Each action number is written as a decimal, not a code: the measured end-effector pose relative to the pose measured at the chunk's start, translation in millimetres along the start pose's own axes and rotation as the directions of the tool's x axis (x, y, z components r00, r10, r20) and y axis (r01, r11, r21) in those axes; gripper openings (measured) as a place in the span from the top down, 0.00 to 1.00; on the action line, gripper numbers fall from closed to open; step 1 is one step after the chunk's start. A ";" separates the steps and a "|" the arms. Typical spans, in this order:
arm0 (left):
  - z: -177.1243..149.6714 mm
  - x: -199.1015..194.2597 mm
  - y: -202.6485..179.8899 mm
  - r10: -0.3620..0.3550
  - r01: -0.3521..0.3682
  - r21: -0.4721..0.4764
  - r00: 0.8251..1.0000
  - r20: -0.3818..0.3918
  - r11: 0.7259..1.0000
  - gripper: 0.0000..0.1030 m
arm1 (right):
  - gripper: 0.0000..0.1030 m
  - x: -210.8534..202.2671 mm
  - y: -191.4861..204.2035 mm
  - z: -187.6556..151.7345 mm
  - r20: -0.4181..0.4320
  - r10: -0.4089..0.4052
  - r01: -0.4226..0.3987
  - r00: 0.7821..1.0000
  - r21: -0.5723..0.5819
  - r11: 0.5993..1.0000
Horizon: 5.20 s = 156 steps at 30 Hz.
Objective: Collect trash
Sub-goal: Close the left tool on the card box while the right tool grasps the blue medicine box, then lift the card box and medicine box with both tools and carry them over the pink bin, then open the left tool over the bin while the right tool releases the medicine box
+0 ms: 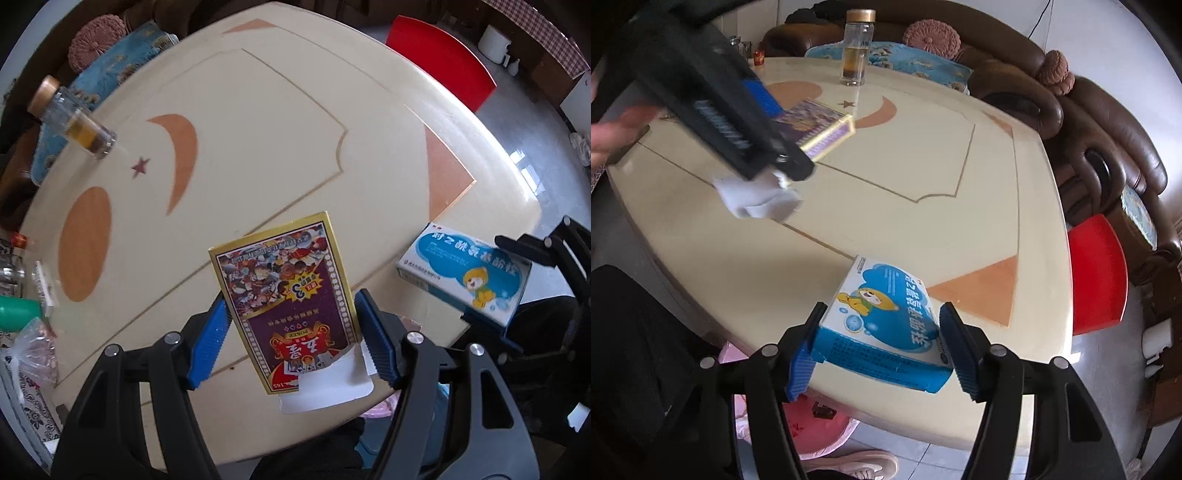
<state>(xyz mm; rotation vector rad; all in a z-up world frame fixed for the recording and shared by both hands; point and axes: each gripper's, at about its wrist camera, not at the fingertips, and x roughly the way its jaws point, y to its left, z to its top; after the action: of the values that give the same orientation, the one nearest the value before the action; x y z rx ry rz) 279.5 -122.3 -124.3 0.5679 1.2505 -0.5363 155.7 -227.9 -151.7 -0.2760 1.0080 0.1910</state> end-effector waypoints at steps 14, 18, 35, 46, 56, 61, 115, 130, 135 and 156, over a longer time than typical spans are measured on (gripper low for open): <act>-3.0 16.1 -4.8 -0.052 0.052 0.012 0.998 -0.022 0.999 0.35 | 0.79 15.4 -12.6 -19.3 -0.107 0.120 -0.108 0.987 0.110 0.988; -2.2 21.1 -11.0 -0.060 0.061 0.037 0.998 -0.025 0.997 0.35 | 0.80 25.9 -11.5 -20.1 -0.113 0.120 -0.107 0.986 0.116 0.988; -16.4 -5.6 -19.0 -0.053 0.052 0.056 0.999 0.014 0.997 0.35 | 0.83 -29.9 -1.1 -8.6 0.002 0.037 -0.037 0.999 0.085 0.996; -83.8 -71.8 -38.5 -0.005 0.000 0.055 0.996 0.093 0.998 0.35 | 0.83 -109.5 25.3 -18.2 0.107 0.003 -0.012 0.994 0.077 0.997; -139.9 -105.8 -57.2 0.031 -0.039 0.049 0.988 0.149 0.998 0.35 | 0.82 -150.1 54.9 -38.1 0.138 -0.009 0.003 0.990 0.042 0.999; -163.7 -110.1 -66.7 0.022 -0.029 0.038 0.986 0.165 0.999 0.35 | 0.82 -159.0 72.2 -53.1 0.136 0.004 -0.009 0.991 0.033 0.999; -211.8 171.2 -117.2 -0.225 0.202 -0.210 0.970 -0.091 0.957 0.35 | 0.82 87.6 83.4 -178.1 -0.255 0.233 -0.172 0.939 0.238 0.956; -209.0 211.8 -116.3 -0.205 0.156 -0.269 0.965 -0.165 0.950 0.35 | 0.82 132.4 80.3 -182.3 -0.307 0.275 -0.201 0.911 0.252 0.947; -207.1 220.2 -118.1 -0.166 0.114 -0.244 0.965 -0.204 0.963 0.35 | 0.59 133.7 77.1 -179.8 -0.303 0.293 -0.213 0.907 0.270 0.939; -202.2 237.0 -116.2 -0.101 0.038 -0.251 0.965 -0.240 0.967 0.26 | 0.37 141.8 73.6 -182.5 -0.315 0.276 -0.181 0.908 0.300 0.937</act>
<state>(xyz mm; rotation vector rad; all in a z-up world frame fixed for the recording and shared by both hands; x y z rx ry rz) 112.6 -91.0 -410.2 0.3920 1.5579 -0.3681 61.9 -211.1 -374.8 0.0613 1.4119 0.2232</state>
